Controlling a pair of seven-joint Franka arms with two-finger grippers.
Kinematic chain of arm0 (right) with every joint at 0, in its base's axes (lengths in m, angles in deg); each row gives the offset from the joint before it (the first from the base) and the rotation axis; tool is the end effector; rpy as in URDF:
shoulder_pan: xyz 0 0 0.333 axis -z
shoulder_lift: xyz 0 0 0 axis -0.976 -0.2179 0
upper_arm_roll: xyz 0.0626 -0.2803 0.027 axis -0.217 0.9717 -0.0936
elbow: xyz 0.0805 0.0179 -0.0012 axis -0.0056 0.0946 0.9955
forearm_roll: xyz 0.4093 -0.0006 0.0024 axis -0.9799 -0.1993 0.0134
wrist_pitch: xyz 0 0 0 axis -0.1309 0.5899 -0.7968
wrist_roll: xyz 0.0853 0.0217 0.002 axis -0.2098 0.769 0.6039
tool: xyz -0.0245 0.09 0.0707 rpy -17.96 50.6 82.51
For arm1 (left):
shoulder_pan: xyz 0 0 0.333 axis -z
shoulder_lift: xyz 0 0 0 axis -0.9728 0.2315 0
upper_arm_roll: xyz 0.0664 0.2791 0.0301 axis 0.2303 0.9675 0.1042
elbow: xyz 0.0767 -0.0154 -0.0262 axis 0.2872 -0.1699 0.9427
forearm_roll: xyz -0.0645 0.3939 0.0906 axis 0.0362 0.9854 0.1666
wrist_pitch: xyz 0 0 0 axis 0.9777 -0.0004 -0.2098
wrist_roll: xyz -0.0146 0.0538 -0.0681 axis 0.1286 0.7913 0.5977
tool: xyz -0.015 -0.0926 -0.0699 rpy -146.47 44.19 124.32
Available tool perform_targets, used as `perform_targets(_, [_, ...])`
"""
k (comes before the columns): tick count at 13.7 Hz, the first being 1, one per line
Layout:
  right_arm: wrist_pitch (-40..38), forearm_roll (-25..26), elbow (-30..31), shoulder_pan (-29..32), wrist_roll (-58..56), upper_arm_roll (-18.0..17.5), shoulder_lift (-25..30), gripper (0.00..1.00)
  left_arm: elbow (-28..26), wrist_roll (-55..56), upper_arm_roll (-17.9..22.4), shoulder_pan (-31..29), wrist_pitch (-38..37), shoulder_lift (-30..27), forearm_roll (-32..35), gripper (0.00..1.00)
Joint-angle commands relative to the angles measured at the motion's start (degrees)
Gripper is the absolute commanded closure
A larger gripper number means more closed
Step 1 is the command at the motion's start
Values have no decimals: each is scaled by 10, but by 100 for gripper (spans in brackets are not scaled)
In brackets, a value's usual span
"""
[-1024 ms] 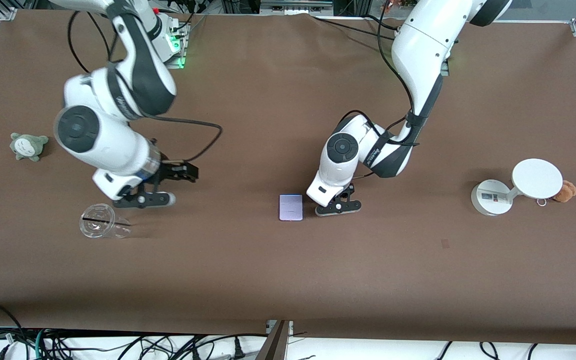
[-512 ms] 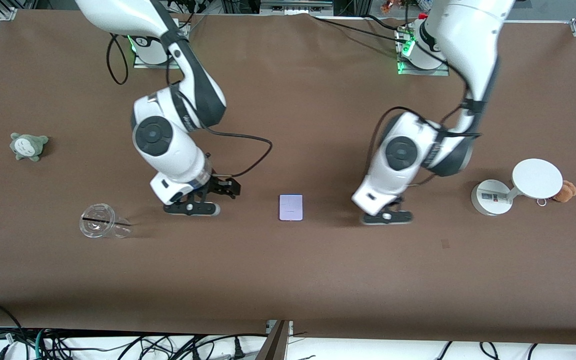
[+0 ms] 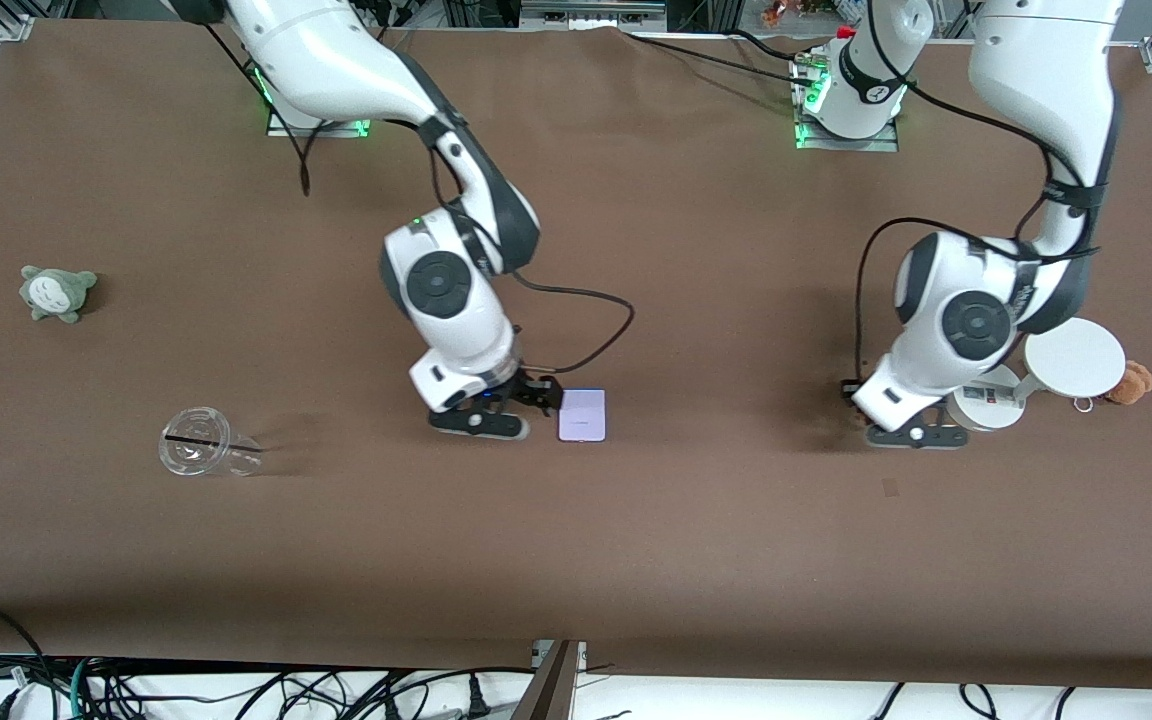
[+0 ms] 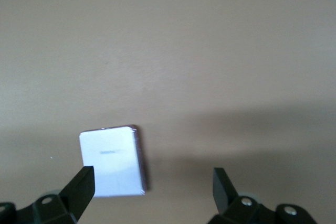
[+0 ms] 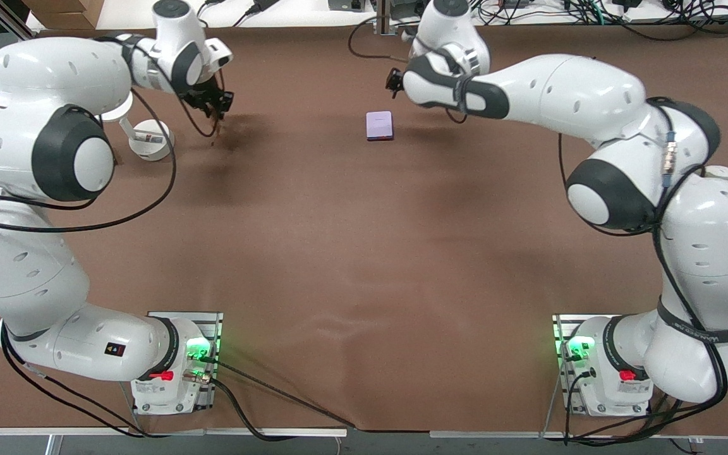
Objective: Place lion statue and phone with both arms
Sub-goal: 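Close the left gripper on the lion while the right gripper grips the phone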
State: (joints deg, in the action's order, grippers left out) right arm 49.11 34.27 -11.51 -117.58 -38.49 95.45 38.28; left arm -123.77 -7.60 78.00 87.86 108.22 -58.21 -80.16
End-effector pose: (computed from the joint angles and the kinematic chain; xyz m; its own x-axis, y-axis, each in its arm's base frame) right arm 0.6160 0.4370 0.2239 0.9793 -0.1490 0.1371 -0.1260 -0.9785 -0.1632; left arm 0.6131 -0.0485 0.1974 0.9991 -0.0364 -0.0195 -0.0383 -0.9929 -0.1124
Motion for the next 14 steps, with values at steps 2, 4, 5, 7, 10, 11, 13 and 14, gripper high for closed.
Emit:
perform_targets(2, [50,2,-29,-21,9,6,-48,1,-86,-51,20,-27,52,-48,-14,100])
perform_targets(4, [73,3,-29,-34,9,9,-65,1,-94,-51,21,-38,57,-49,-14,100])
perform_targets(5, [80,4,-35,-42,9,10,-73,1,-95,-51,21,-39,62,-48,-19,100])
perform_targets(7, [82,6,-53,-53,11,12,-88,1,-103,-52,21,-44,79,-47,-40,100])
perform_targets(10, [97,39,-66,-58,37,12,-111,1,-108,-59,21,-50,102,-38,-41,100])
perform_targets(11, [107,49,-66,-58,45,12,-120,1,-113,-61,21,-51,110,-36,-41,100])
perform_targets(13, [117,64,-66,-62,48,12,-130,1,-114,-71,21,-59,118,-31,-41,100])
perform_targets(14, [117,66,-66,-64,52,12,-131,1,-114,-71,21,-61,119,-30,-41,100])
